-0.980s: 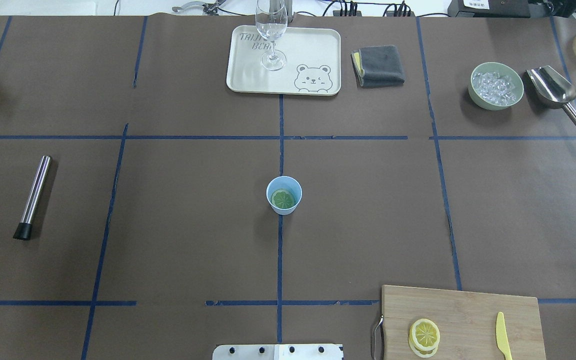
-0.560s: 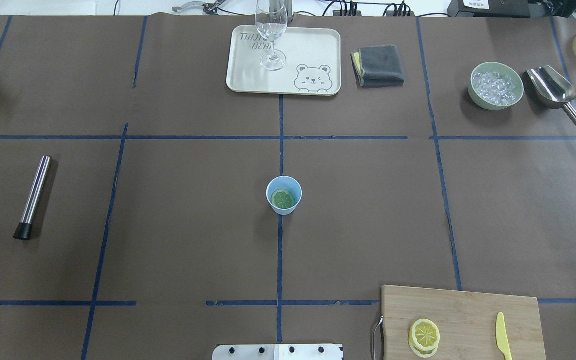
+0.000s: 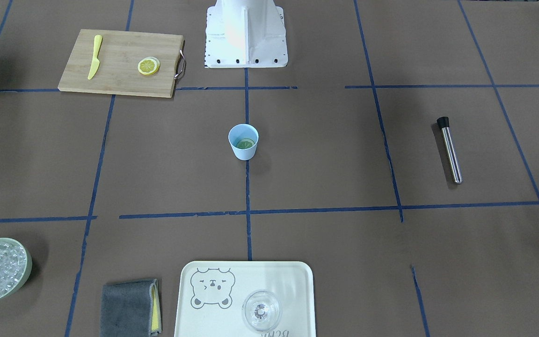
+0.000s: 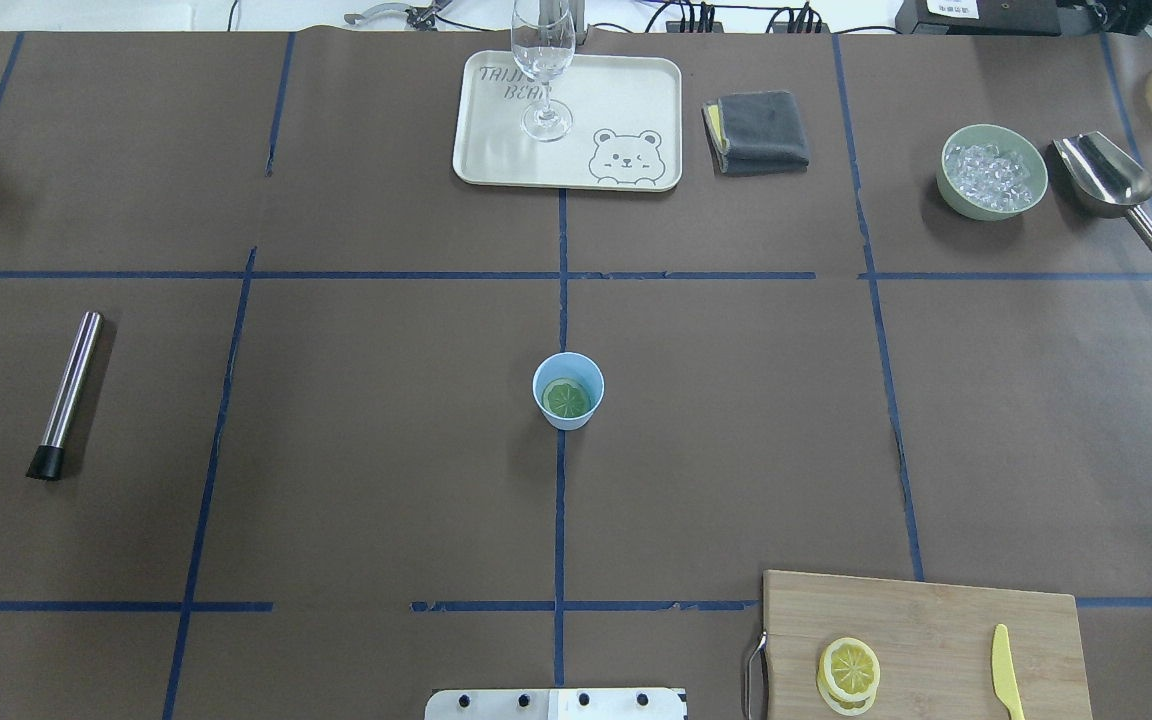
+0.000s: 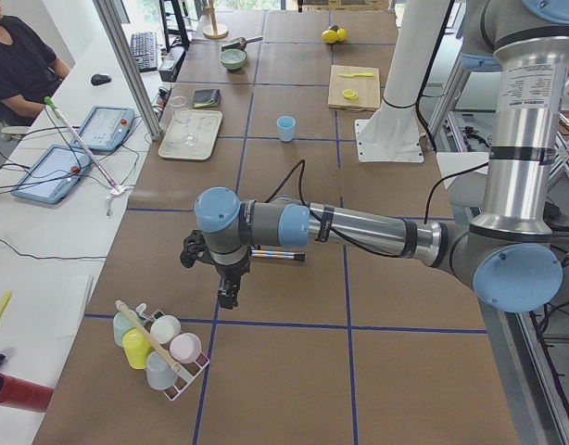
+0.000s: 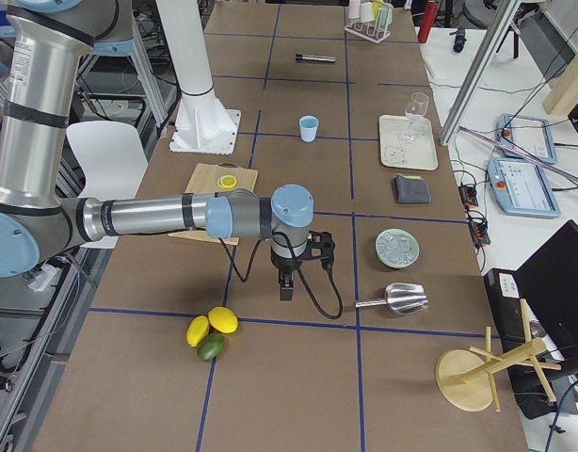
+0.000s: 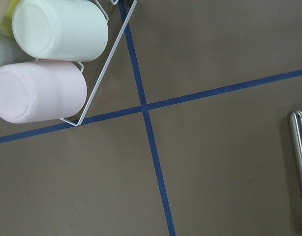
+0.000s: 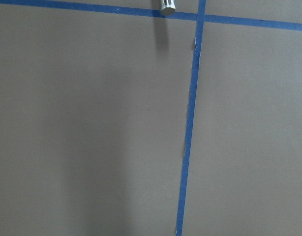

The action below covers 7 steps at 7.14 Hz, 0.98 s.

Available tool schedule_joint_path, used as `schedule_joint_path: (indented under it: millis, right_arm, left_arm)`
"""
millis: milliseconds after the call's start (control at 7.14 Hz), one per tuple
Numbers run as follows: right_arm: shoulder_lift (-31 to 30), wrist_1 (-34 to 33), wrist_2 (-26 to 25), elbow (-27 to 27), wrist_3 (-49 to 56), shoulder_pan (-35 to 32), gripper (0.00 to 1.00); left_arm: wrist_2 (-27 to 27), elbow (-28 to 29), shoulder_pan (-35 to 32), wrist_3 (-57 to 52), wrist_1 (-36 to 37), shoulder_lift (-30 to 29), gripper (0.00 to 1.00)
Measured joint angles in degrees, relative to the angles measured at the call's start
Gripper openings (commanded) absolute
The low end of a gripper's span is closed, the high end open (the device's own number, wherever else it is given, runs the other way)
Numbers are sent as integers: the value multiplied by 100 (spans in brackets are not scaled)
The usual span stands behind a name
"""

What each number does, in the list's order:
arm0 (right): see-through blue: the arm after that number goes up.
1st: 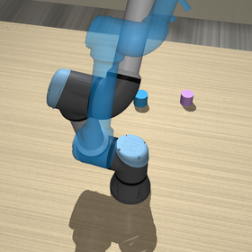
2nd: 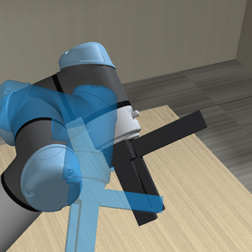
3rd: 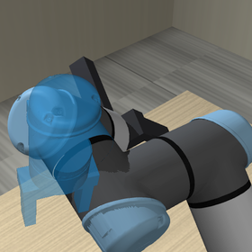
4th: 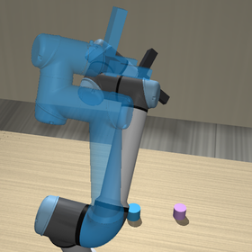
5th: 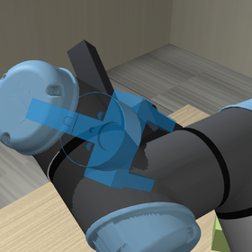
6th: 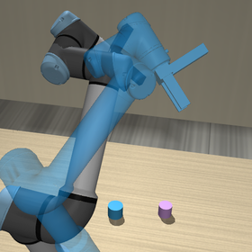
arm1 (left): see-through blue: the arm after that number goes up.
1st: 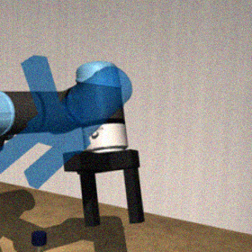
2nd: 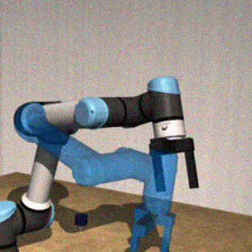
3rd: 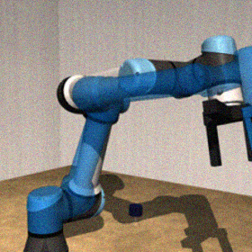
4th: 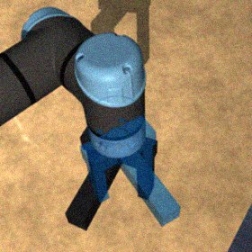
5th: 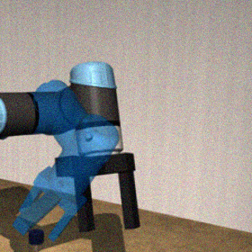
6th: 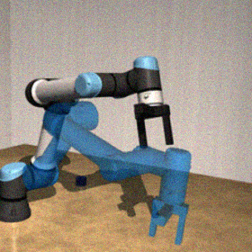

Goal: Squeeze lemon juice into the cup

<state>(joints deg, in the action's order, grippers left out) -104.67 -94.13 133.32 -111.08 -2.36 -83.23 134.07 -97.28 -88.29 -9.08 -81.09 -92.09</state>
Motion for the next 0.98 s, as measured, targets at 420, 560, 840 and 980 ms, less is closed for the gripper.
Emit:
schedule_joint_path:
  millis: [420,560,840,980]
  right_arm:
    - [3,13,147,62,4,-1,100]
    - [4,16,164,64,1,-1,100]
    - [1,17,177,76,-7,-1,100]
    - [-1,21,179,93,-11,-1,100]
  left_arm:
    - [-5,10,-7,-11,348,8,100]
    - [-4,3,-6,-14,359,8,100]
    - [2,-1,-5,-15,360,12,100]
    - [4,-1,-4,-15,358,14,100]
